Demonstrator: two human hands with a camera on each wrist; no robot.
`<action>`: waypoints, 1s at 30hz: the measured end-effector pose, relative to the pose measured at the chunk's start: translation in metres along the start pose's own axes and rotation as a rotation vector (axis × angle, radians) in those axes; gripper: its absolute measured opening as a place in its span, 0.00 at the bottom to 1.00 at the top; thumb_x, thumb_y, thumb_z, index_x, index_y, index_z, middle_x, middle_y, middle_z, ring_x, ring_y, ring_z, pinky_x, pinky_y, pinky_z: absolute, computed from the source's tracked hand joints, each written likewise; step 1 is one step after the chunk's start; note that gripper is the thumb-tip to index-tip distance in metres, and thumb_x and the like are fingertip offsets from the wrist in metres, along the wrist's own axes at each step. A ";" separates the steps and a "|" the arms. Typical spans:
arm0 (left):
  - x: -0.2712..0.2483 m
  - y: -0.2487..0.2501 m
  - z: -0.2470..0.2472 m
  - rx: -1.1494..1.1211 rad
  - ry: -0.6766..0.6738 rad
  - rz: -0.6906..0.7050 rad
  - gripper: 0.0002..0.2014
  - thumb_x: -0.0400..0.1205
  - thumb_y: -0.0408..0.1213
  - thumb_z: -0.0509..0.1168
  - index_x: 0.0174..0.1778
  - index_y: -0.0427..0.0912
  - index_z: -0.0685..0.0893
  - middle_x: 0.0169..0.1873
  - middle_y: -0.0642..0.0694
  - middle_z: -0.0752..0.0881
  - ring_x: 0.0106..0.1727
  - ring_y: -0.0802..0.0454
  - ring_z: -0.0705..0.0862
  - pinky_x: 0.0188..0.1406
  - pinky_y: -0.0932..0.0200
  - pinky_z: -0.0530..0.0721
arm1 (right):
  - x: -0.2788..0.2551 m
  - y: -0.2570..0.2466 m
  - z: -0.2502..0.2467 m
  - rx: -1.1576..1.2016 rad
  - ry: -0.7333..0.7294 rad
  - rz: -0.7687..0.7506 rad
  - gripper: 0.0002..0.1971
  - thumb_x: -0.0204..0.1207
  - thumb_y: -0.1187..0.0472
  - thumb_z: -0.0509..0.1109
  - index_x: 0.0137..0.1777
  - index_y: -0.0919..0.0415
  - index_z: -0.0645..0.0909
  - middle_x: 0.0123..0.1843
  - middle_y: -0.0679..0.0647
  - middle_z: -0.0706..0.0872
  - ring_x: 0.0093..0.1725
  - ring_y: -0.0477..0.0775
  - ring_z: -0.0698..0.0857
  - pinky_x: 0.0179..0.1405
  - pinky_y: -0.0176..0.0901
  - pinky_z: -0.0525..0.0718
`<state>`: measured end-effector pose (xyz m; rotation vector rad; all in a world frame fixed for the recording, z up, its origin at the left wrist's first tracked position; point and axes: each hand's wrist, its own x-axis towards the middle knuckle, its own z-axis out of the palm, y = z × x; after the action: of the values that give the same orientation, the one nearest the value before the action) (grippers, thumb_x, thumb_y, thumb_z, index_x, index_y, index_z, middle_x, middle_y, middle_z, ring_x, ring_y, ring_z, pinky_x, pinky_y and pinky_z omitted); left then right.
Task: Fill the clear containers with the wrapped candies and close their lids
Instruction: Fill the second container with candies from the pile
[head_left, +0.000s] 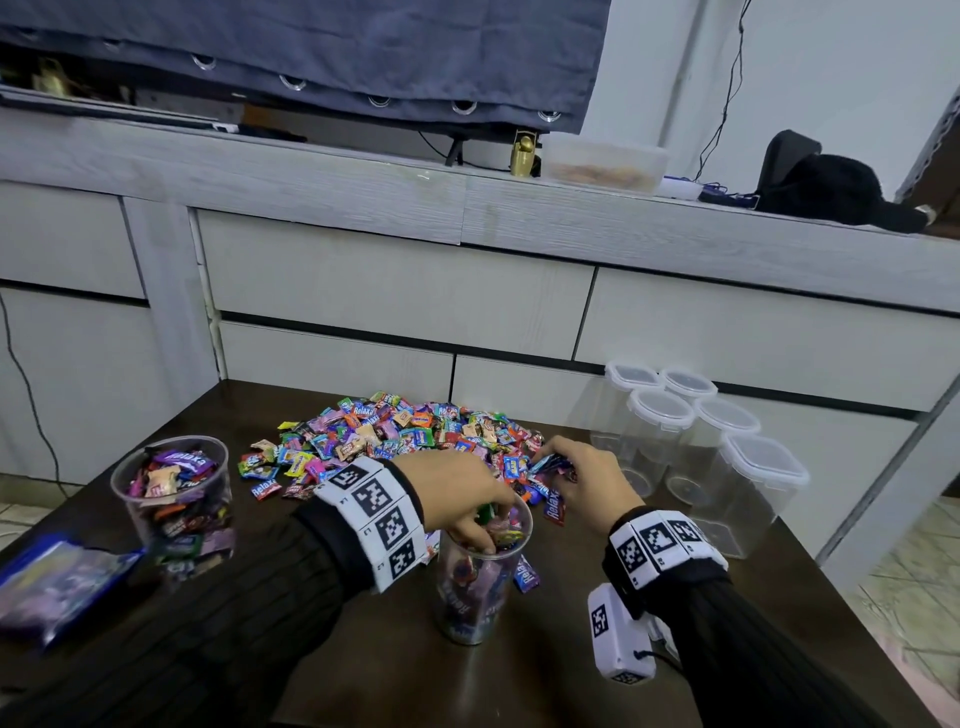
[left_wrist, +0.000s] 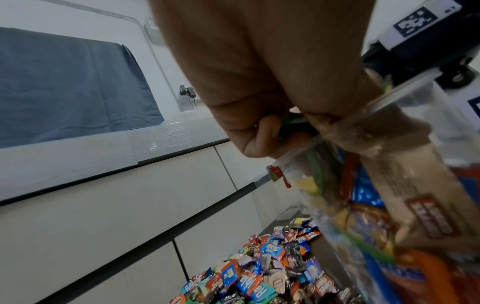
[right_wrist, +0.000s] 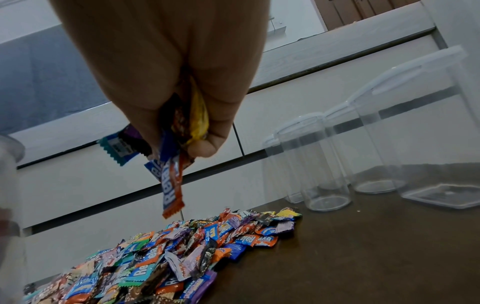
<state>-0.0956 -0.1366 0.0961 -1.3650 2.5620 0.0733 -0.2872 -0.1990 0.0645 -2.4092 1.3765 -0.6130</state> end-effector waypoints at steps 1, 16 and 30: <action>0.002 0.000 -0.001 -0.005 0.004 -0.005 0.26 0.79 0.55 0.69 0.70 0.47 0.77 0.58 0.41 0.85 0.60 0.42 0.82 0.52 0.50 0.81 | 0.000 0.001 0.000 0.003 -0.001 0.001 0.13 0.74 0.68 0.70 0.56 0.53 0.83 0.57 0.56 0.87 0.58 0.56 0.83 0.62 0.48 0.79; -0.011 0.007 0.014 -0.247 0.272 -0.005 0.18 0.85 0.52 0.61 0.69 0.50 0.81 0.60 0.47 0.77 0.59 0.51 0.77 0.55 0.57 0.74 | 0.000 0.007 0.006 0.002 -0.018 0.008 0.12 0.74 0.69 0.71 0.55 0.56 0.83 0.53 0.55 0.88 0.55 0.53 0.85 0.57 0.40 0.79; -0.019 0.009 0.024 -0.331 0.365 0.011 0.16 0.83 0.55 0.62 0.63 0.52 0.80 0.59 0.53 0.86 0.59 0.55 0.82 0.60 0.52 0.79 | -0.003 0.003 0.018 -0.029 -0.127 -0.011 0.13 0.76 0.70 0.68 0.58 0.57 0.83 0.55 0.53 0.88 0.57 0.51 0.85 0.58 0.38 0.79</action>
<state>-0.0883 -0.1121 0.0763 -1.6065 2.9618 0.2873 -0.2817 -0.1975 0.0467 -2.4339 1.3301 -0.4371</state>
